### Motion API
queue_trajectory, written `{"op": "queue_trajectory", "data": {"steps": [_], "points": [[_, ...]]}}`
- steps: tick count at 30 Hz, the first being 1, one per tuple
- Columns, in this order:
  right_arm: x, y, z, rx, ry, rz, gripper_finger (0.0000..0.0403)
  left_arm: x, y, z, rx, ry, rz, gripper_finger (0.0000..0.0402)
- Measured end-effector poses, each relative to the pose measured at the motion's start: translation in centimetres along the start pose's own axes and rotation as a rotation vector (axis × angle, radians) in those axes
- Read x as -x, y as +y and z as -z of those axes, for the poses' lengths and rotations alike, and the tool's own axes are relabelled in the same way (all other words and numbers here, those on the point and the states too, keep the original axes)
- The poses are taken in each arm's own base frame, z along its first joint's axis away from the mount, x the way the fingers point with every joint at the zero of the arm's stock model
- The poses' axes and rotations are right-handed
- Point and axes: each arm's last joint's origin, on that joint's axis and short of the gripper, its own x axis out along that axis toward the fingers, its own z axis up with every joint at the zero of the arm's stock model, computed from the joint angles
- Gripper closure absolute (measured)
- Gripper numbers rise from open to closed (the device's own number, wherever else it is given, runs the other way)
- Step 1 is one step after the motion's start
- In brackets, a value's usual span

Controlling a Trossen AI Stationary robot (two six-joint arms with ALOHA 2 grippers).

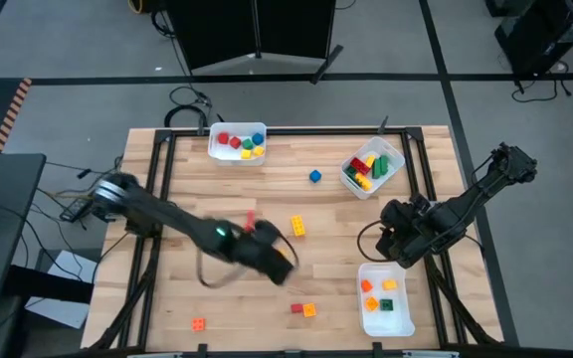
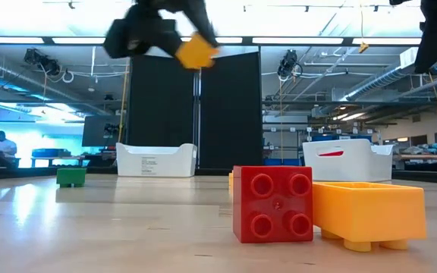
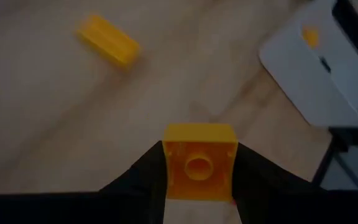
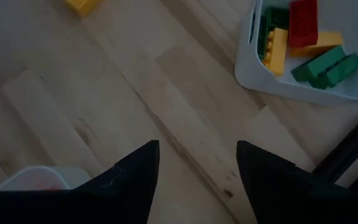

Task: Sort blocks by size
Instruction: Put the yellow 4 stud gamepiece into the bottom white bin

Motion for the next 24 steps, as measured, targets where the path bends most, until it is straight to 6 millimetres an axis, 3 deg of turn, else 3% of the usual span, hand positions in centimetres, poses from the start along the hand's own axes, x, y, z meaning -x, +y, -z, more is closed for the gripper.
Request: {"op": "queue_trajectory", "data": {"steps": [8, 14, 20, 24], "points": [[0.0, 0.1, 0.0, 0.088, -0.002, -0.006, 0.0184, -6.7, -8.9, 1.5, -0.119, 0.004, 0.084, 0.0258], [0.0, 0.1, 0.0, 0.135, -0.001, -0.008, 0.0188, -9.5, -14.4, 0.6, -0.356, -0.149, 0.255, 0.0258], [0.0, 0.2, 0.0, 0.126, 0.018, -0.031, 0.0188, -13.6, -16.6, 0.3, -0.542, -0.249, 0.293, 0.0258], [0.0, 0.4, 0.0, 0.116, 0.014, -0.05, 0.019, -16.4, -16.0, 0.4, -0.568, -0.289, 0.323, 0.0258]]}}
